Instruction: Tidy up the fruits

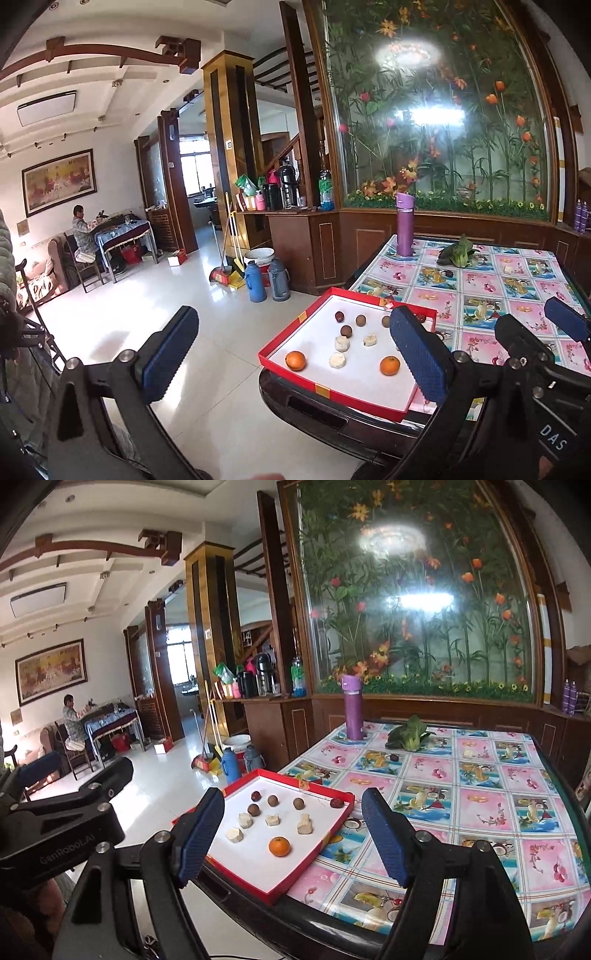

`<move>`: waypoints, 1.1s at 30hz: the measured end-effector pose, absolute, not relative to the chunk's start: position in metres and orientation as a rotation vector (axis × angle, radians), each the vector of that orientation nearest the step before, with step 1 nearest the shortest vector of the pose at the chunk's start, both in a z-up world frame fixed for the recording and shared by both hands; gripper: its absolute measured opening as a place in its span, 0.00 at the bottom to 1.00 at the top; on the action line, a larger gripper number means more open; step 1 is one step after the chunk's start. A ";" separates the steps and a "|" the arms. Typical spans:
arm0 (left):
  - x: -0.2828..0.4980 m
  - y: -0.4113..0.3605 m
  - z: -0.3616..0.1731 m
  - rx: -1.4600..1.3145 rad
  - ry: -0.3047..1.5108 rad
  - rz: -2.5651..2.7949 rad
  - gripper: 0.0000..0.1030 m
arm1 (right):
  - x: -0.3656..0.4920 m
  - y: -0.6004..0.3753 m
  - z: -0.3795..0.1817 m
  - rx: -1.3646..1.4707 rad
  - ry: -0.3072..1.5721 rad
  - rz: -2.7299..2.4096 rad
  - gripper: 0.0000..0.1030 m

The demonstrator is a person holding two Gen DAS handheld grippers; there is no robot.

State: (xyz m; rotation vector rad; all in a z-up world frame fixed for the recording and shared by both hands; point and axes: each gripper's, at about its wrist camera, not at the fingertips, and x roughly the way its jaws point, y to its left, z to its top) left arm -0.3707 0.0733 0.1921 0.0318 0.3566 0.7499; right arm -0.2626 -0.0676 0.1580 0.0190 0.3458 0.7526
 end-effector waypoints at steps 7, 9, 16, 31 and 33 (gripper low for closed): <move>-0.385 0.064 0.189 0.053 0.360 0.749 1.00 | -0.273 -0.068 0.158 0.010 0.315 0.746 0.75; -0.387 0.064 0.188 0.054 0.361 0.749 1.00 | -0.274 -0.068 0.157 0.005 0.315 0.745 0.75; -0.397 0.070 0.186 0.015 0.353 0.765 1.00 | -0.277 -0.069 0.155 0.016 0.320 0.734 0.75; -0.409 0.090 0.179 -0.022 0.375 0.793 1.00 | -0.283 -0.054 0.149 -0.016 0.341 0.751 0.75; -0.410 0.092 0.178 -0.028 0.380 0.794 1.00 | -0.282 -0.053 0.148 -0.017 0.350 0.750 0.75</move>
